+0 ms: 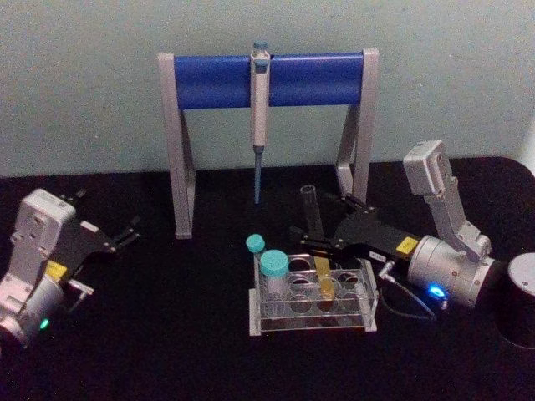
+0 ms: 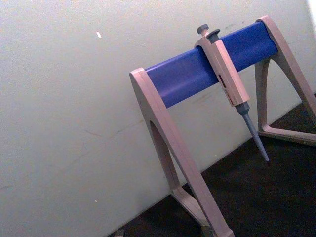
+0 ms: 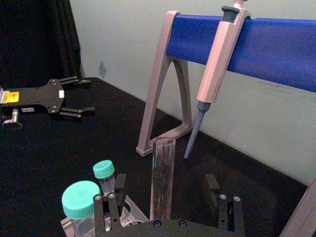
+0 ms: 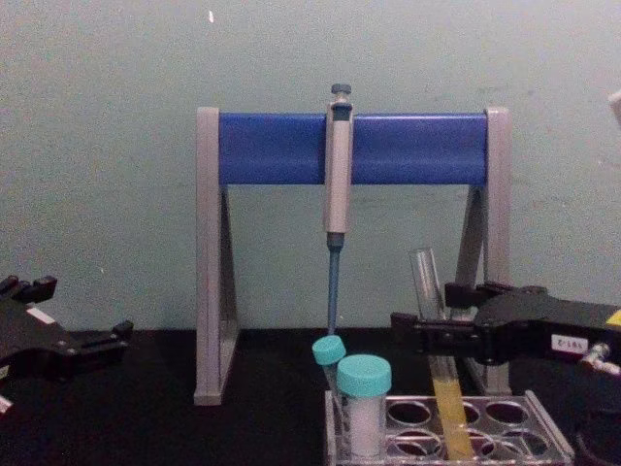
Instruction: Pick up the test tube from the test tube rack, shake it, then place it back into the test tube rack.
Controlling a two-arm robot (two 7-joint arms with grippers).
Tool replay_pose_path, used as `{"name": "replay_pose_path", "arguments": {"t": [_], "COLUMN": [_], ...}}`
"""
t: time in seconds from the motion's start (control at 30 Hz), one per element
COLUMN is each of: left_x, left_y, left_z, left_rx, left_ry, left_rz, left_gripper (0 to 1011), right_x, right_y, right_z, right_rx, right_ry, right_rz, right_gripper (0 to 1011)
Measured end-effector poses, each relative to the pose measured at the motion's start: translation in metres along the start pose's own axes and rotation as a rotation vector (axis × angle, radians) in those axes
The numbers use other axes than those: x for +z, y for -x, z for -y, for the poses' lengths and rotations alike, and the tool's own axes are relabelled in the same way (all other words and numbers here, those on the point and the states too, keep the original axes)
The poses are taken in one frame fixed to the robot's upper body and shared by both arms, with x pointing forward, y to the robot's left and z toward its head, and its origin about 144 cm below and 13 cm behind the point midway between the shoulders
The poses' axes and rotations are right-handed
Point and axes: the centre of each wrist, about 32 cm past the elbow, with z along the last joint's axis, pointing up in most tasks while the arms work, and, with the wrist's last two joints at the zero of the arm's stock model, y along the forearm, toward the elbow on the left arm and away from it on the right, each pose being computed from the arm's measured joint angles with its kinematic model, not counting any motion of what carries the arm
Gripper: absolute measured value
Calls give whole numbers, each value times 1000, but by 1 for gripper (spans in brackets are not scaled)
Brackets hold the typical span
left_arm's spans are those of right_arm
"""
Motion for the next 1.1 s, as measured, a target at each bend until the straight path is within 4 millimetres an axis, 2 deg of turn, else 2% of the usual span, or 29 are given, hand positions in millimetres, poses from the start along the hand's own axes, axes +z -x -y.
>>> {"name": "replay_pose_path", "arguments": {"t": [0.53, 0.67, 0.77, 0.87, 1.07, 1.1], "left_x": [0, 0, 0, 0, 0, 0], "left_y": [0, 0, 0, 0, 0, 0], "left_z": [0, 0, 0, 0, 0, 0], "left_rx": [0, 0, 0, 0, 0, 0], "left_ry": [0, 0, 0, 0, 0, 0], "left_rz": [0, 0, 0, 0, 0, 0], "left_gripper": [1001, 1001, 1001, 1001, 1001, 1001], "right_x": [0, 0, 0, 0, 0, 0], "right_y": [0, 0, 0, 0, 0, 0], "right_z": [1, 1, 1, 1, 1, 1], "right_rx": [-1, 0, 0, 0, 1, 1], "right_ry": [0, 0, -1, -1, -1, -1], "right_rz": [1, 1, 1, 2, 2, 2], "right_gripper": [1000, 961, 860, 807, 594, 594]}}
